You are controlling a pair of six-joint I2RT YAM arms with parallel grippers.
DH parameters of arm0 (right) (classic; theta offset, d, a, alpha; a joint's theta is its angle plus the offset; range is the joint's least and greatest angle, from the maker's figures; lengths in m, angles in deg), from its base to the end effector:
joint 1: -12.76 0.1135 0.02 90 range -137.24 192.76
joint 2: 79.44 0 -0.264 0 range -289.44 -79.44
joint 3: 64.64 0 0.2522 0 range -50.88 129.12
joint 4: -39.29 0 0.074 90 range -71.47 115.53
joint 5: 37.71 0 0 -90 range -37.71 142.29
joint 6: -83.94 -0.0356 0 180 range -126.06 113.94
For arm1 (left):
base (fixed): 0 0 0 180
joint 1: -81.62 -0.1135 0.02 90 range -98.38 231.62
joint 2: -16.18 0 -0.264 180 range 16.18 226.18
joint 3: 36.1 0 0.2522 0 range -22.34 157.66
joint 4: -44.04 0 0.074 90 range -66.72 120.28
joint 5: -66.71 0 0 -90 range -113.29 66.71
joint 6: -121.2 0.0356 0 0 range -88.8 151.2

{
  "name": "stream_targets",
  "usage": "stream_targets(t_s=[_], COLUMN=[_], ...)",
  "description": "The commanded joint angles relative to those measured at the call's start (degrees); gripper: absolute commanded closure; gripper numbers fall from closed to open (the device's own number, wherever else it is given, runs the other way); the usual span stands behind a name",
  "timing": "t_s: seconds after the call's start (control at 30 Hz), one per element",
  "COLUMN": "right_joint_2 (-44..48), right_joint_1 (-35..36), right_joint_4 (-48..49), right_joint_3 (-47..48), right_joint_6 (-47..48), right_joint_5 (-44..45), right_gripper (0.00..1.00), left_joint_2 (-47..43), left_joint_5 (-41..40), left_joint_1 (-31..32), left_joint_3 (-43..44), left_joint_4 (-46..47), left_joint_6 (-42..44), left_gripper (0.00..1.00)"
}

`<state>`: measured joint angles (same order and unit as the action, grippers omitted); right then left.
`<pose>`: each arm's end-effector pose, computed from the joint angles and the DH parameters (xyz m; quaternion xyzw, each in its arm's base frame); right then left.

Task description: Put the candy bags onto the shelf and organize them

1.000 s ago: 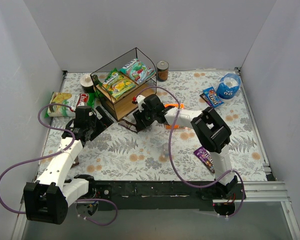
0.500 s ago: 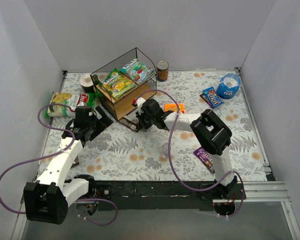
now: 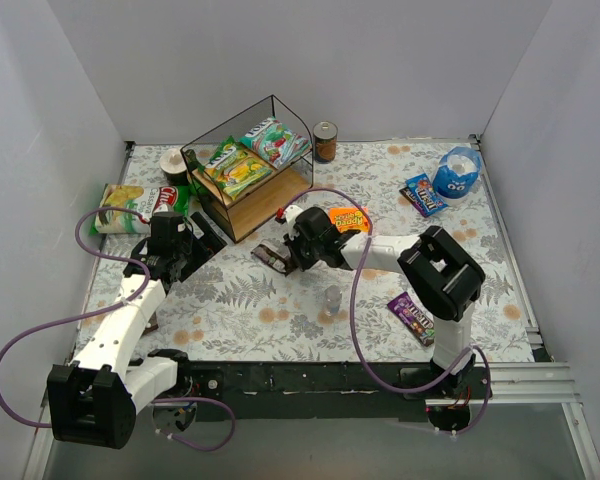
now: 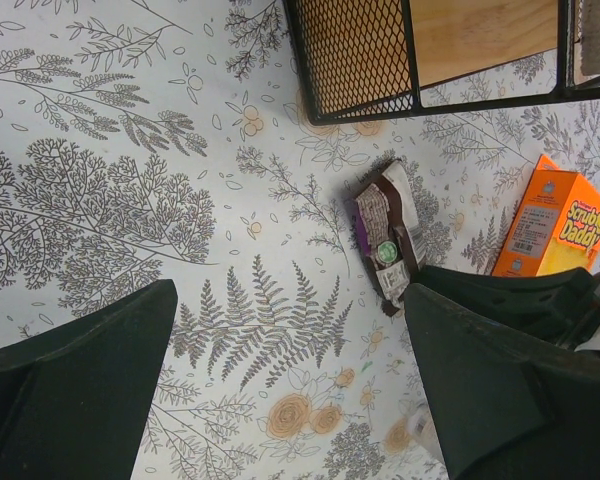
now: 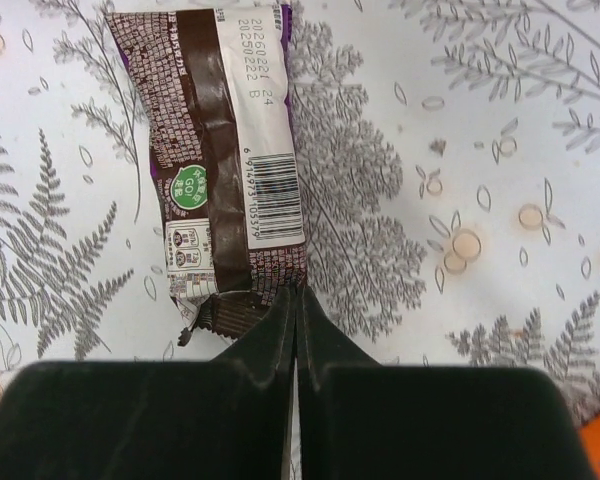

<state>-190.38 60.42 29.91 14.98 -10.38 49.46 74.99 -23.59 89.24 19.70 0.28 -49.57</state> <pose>0.2768 0.3064 0.1575 -0.3451 0.8406 0.2029 0.3649 0.2084 -0.0277 0.2462 -0.5547 0.7460 -0.2550 0.2658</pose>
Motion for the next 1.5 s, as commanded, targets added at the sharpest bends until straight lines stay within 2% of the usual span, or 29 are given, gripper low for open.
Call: stream_targets(t_s=[0.0,0.37,0.53,0.8,0.87,0.97,1.0,1.03,1.13,1.37,1.47], right_joint_2=[4.3,7.4,6.7,5.6,5.1,2.8,2.3,1.9,1.4,0.3,-1.8], right_joint_1=[0.2,0.3,0.2,0.2,0.2,0.2,0.2,0.2,0.2,0.1,-0.4], right_joint_4=[-1.9,6.6,9.9,13.8,14.1,9.5,8.5,7.8,6.1,3.0,1.8], right_joint_3=[-2.9,0.7,3.5,7.8,8.3,11.5,11.9,11.9,9.3,5.8,7.2], right_joint_6=[0.0,-0.4,-1.0,-1.6,-1.6,-1.4,-1.1,-1.2,-1.9,-3.6,-4.8], right_joint_5=[2.5,7.1,6.4,3.7,3.4,3.4,3.3,3.3,5.2,5.4,5.1], right_gripper=[0.99,0.99,0.99,0.99,0.99,0.99,0.91,0.74,0.50,0.47,0.47], left_joint_2=[-1.5,-2.2,-0.8,1.0,1.1,1.4,1.3,1.3,0.6,-0.9,-0.7], left_joint_5=[-1.2,-9.7,-16.0,-19.7,-20.2,-20.4,-20.5,-20.5,-20.4,-20.0,-19.7], left_joint_1=[0.1,0.1,0.1,0.1,0.1,0.1,0.1,0.1,0.1,0.1,0.1], left_joint_3=[1.2,6.6,11.2,16.8,18.1,19.0,19.1,19.1,18.8,17.1,17.1], left_joint_4=[-0.7,-6.9,-12.3,-17.8,-18.4,-19.2,-19.5,-19.5,-19.6,-19.0,-18.9], left_joint_6=[0.8,-1.4,-4.2,-7.0,-7.0,-7.1,-7.3,-7.4,-7.5,-7.5,-7.3], left_gripper=[0.02,0.02,0.02,0.02,0.02,0.02,0.02,0.02,0.02,0.02,0.02])
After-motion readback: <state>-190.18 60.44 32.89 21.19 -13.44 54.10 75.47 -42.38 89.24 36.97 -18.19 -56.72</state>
